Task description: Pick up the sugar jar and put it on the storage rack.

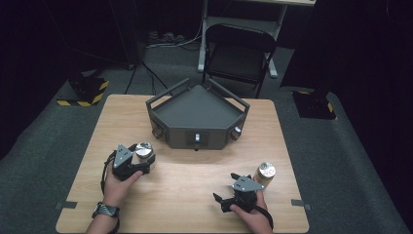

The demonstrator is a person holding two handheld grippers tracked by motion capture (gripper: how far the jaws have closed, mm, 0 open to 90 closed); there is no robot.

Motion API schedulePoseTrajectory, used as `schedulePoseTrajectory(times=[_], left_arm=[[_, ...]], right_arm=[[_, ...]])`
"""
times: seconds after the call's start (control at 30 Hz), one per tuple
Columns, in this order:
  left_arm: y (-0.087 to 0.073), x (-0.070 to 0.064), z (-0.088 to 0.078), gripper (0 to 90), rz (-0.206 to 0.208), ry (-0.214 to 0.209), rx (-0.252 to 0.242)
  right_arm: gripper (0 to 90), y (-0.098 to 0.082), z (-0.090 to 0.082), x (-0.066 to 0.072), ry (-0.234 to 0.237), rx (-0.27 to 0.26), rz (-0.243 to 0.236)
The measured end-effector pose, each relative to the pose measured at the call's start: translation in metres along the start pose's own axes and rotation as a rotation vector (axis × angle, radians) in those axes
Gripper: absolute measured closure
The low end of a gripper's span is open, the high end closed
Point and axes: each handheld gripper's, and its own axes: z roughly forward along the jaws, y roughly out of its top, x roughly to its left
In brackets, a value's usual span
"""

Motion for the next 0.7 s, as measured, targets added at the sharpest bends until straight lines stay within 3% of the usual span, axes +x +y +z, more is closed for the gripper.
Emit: schedulePoseTrajectory(times=[0.3,0.5,0.7], left_arm=[[-0.0038,0.0028,-0.0015,31.2,-0.007,-0.012,-0.027],[-0.0059,-0.0062,0.0006,31.4,0.002,0.022,-0.037],[-0.0072,-0.0045,0.0010,31.5,-0.020,0.016,-0.041]], right_arm=[[0.7,0.0005,-0.0004,0.0031,-0.016,0.004,-0.005],[0.7,0.0005,-0.0004,0.0034,-0.019,0.005,-0.002],[0.8,0.0008,-0.0006,0.0038,-0.019,0.008,-0.007]])
